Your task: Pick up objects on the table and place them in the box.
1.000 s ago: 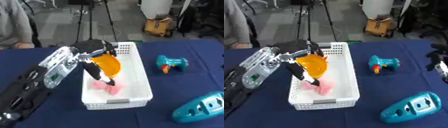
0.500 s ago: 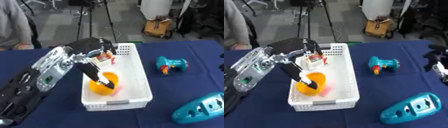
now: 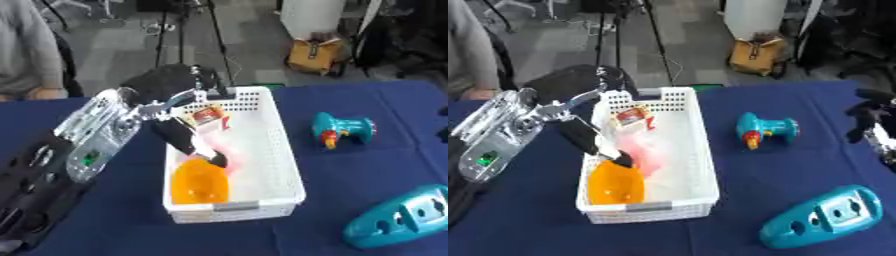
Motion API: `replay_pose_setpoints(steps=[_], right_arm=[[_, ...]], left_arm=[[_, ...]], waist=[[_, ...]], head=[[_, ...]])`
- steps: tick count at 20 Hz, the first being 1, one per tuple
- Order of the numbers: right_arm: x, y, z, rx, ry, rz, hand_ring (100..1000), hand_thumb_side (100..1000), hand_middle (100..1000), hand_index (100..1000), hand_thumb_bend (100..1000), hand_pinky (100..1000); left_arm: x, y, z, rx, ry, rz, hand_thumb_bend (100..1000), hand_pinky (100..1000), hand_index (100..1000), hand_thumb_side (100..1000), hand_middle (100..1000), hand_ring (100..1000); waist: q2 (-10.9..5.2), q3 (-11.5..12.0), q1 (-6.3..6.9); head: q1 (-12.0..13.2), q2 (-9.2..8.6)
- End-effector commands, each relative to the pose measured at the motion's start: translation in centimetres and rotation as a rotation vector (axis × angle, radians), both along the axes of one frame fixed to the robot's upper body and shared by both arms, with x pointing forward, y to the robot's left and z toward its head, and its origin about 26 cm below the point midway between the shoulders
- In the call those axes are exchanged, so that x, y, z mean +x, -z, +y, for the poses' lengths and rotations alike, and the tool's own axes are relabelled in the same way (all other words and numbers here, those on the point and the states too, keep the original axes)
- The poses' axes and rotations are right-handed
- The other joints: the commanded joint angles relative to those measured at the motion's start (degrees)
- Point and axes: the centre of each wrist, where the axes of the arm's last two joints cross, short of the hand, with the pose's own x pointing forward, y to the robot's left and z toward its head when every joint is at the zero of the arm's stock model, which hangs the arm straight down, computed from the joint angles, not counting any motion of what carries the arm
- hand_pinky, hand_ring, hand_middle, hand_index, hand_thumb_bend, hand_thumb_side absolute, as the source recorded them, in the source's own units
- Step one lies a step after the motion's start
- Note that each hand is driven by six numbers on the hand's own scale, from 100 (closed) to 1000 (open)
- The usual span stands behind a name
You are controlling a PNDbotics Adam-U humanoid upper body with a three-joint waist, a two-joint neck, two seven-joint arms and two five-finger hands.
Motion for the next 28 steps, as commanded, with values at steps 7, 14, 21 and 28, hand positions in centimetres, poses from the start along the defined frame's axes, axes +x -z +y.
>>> replay_pose_setpoints(steps=[7,14,21,28], right_arm=[[-0.2,-0.7,-0.7,0.000,0.024,-0.024,428,587,619,852,221,544],[-0.3,-0.7,-0.9,0.005,0.038,-0.029,428,587,619,852,218,544],[-0.3,-0.8,-0.9,0.005,0.036,-0.032,428,587,619,852,216,545],[-0.3,-1.0,-0.9,0.006,0.038,-0.037,428,586,619,852,214,545]], left_arm=[[-3.2,-3.0,8.7,-0.564,-0.294,-0.221,998,551,827,539,730,685],[-5.2,0.5,13.5,-0.898,-0.448,-0.280,896,516,833,595,716,654],[-5.7,3.7,15.0,-1.008,-0.477,-0.265,822,503,836,660,709,637],[-5.5,5.0,14.9,-1.042,-0.478,-0.227,805,499,836,683,709,634]], waist=[[-1.07,2.14,-0.62],[-1.09,3.25,-1.04],[-0.85,3.77,-1.07],[-0.76,3.72,-1.10]], head=[[-1.18,-0.04],[-1.75,0.10],[-1.60,0.40],[-1.71,0.50]])
